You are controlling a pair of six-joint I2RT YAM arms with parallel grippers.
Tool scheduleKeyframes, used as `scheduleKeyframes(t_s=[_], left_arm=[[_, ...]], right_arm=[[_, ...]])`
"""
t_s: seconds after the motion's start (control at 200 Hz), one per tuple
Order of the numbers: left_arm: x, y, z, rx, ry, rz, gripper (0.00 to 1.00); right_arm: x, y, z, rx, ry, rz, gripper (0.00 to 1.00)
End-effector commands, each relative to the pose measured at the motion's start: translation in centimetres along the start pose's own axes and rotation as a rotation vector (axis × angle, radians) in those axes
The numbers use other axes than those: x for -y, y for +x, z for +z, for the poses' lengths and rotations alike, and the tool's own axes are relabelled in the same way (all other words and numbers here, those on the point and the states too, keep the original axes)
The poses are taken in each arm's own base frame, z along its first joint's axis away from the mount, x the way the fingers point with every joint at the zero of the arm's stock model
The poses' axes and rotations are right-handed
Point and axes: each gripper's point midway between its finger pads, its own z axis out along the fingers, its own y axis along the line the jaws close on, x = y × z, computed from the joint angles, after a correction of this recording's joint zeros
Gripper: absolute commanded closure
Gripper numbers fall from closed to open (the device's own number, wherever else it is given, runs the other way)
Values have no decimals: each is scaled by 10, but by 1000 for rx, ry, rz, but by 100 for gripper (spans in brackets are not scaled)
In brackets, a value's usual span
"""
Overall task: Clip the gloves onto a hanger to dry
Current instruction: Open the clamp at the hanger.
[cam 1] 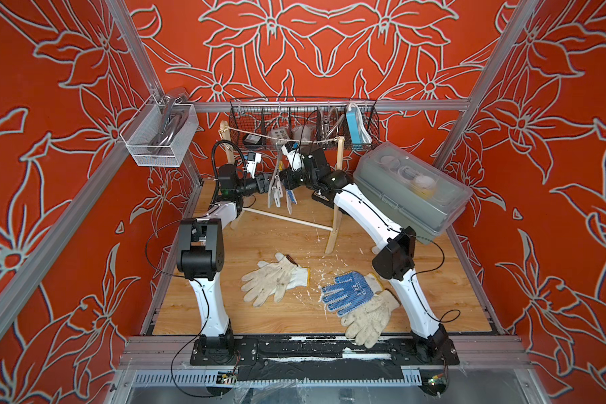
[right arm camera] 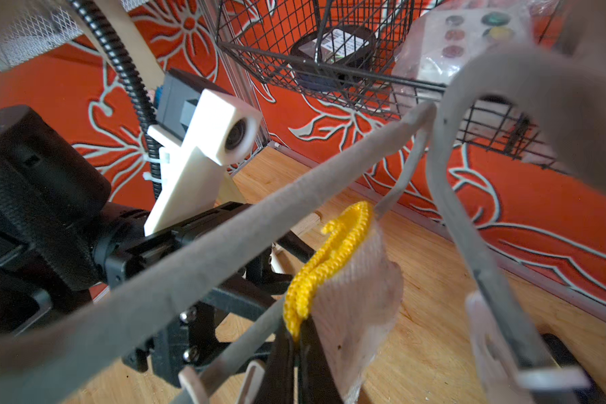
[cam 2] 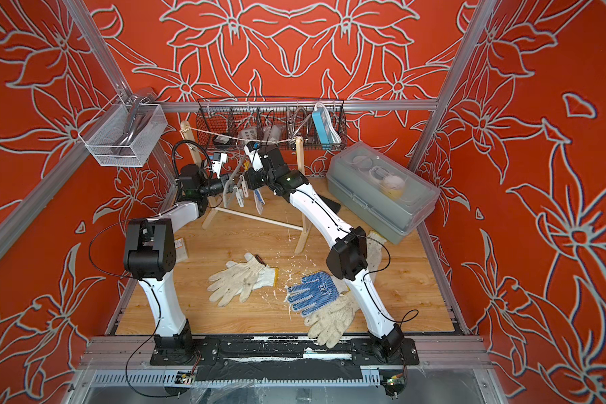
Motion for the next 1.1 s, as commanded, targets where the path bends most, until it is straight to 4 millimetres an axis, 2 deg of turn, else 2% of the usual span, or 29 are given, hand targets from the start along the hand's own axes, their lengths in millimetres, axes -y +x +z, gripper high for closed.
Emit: scheduleKeyframes(t_s=[0.0,0.115,0.305,0.595,0.726,0.941,1.096], left_arm=[[23,-18,3,16,83,73,47],[27,-16,4,13,96,68,50],[26,-13,1,12,39,96,50],[24,-11,-5,-1,-65,147,49],[26,-9,-6,-12,-73,148,47],[29,-6,-11,-34,-96,156,44],[35,-5,-17,-46,-103,161,41]], right_arm=[[-17,13,-1,-48,-71,3,100],[-12,16,-1,-62,-43,-3,100],[13,21,-4,-90,100,-1,100],[47,5,-7,-11,302,39,100],[53,2,-3,20,348,51,100],[38,-13,11,99,255,28,100],[24,-10,20,96,160,30,100]])
